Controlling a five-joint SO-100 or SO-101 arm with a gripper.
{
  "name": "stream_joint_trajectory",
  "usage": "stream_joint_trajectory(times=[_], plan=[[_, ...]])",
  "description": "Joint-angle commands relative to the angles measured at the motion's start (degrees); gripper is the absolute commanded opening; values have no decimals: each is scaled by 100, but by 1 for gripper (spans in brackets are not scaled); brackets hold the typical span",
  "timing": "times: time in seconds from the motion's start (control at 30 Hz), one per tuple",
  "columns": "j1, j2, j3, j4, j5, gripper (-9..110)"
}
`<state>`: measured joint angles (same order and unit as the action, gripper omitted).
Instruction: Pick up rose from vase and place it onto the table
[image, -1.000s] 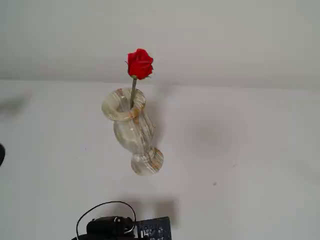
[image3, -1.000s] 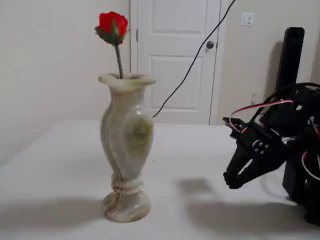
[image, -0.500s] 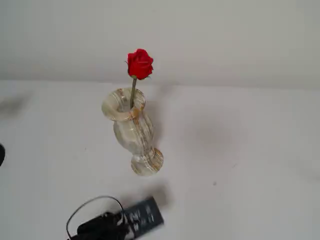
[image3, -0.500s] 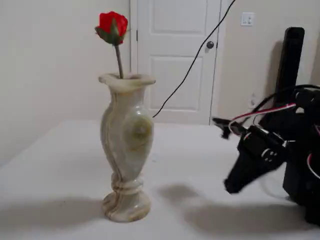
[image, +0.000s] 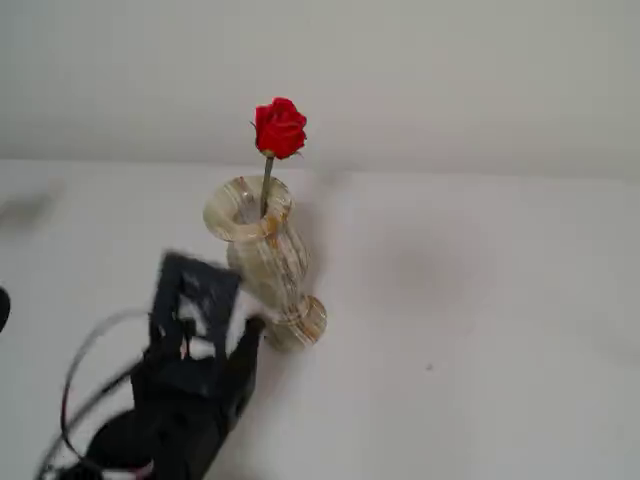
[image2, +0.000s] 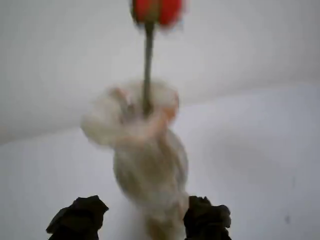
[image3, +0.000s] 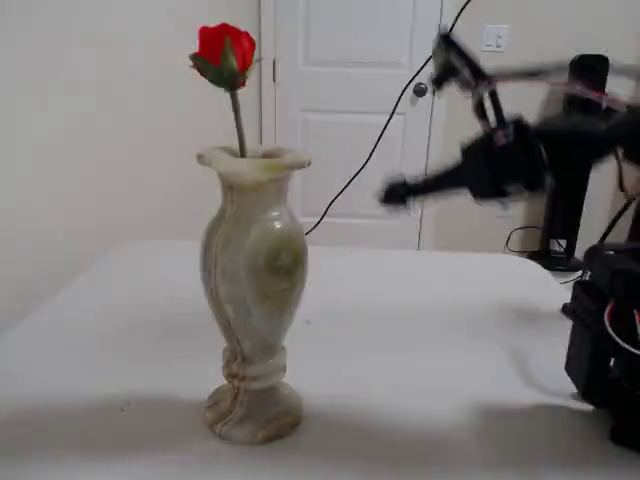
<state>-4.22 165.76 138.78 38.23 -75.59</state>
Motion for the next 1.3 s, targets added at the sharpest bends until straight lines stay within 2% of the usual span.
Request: stream_joint_trajectory(times=[0.0, 0.2, 0.43, 0.77, 1.0, 1.27], plan=[[167, -2021, -2373, -519, -123, 24], [176, -3920, -4298, -527, 79, 24], [123, -4939, -4764, -932, 255, 23], [167, -5599, -4764, -1327, 431, 21], [246, -5511, -4790, -1406, -158, 0], [272, -5080, -5265, -1283, -914, 0]])
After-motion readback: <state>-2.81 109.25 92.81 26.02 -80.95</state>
